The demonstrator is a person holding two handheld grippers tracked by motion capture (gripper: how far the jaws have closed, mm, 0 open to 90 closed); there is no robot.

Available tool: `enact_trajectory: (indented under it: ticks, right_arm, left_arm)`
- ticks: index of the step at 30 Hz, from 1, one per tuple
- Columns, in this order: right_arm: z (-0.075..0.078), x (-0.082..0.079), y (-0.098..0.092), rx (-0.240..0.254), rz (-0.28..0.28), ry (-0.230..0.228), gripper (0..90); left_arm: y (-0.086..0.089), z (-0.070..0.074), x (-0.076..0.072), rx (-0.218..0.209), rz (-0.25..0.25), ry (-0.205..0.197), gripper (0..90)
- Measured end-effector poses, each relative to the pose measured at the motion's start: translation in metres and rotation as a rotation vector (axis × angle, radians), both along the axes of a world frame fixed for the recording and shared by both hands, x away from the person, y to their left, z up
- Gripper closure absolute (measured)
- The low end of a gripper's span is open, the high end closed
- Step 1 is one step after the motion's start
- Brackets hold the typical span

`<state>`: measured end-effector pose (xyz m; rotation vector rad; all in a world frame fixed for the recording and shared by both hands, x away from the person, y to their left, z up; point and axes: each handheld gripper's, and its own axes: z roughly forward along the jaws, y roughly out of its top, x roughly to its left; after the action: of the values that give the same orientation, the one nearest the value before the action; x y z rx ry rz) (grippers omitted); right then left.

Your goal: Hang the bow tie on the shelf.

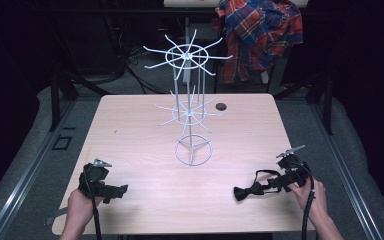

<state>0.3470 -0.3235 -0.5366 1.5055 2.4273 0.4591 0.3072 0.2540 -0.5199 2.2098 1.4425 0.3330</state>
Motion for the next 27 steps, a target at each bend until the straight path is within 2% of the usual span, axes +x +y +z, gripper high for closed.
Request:
enact_trajectory:
  ticks: [1,4,5,6,7,8,9,10,12,14,15,16,18,22,27]
  right_arm:
    - [-0.002,0.002,0.001,-0.003,-0.002,0.003,19.2]
    - [-0.004,0.004,0.002,-0.010,0.005,0.014,21.8]
    - [-0.003,0.005,0.003,-0.023,0.013,0.018,28.4]
    - [-0.003,0.005,0.003,-0.023,0.013,0.018,28.4]
    - [-0.004,0.006,0.007,-0.001,-0.004,-0.005,30.3]
    - [-0.004,0.006,0.007,-0.001,-0.004,-0.005,30.3]
    - [-0.006,0.008,0.010,-0.023,-0.001,-0.015,35.0]
    - [-0.004,0.009,0.012,-0.047,0.024,0.005,35.7]
    - [-0.004,0.010,0.014,-0.050,0.030,0.003,38.7]
    - [-0.003,0.010,0.017,-0.069,0.037,-0.009,45.7]
    - [-0.002,0.009,0.017,-0.073,0.039,-0.021,54.3]
    - [-0.002,0.009,0.017,-0.073,0.039,-0.021,54.3]
    - [-0.002,0.009,0.017,-0.066,0.034,-0.027,60.1]
    - [-0.005,0.010,0.017,-0.086,0.022,-0.037,61.5]
    - [-0.006,0.015,0.020,-0.114,0.037,-0.027,65.8]
  left_arm:
    - [0.000,0.000,0.000,0.001,-0.002,0.001,0.1]
    - [0.000,-0.001,0.001,-0.003,0.004,0.003,0.1]
    - [0.000,-0.001,0.001,0.000,-0.001,0.002,0.1]
    - [-0.001,0.000,0.001,0.003,-0.002,0.006,0.1]
    - [-0.002,0.000,0.001,0.003,-0.007,0.003,0.1]
    - [-0.002,0.000,0.001,0.003,-0.007,0.003,0.1]
    - [-0.002,0.000,0.001,0.005,-0.009,0.001,0.1]
    - [-0.002,0.000,0.000,0.002,-0.007,0.002,0.1]
    - [-0.001,0.000,0.000,0.002,-0.006,0.000,0.1]
    - [0.000,-0.001,0.001,0.000,-0.002,0.004,0.1]
    - [0.000,-0.001,0.001,0.001,-0.002,0.006,0.1]
    - [-0.001,-0.001,0.001,0.003,-0.005,0.005,0.1]
    - [-0.002,-0.001,0.001,0.003,-0.011,0.001,0.1]
    - [-0.001,-0.001,0.001,0.001,-0.012,0.006,0.1]
    - [-0.002,0.000,0.000,0.001,-0.014,0.004,0.1]
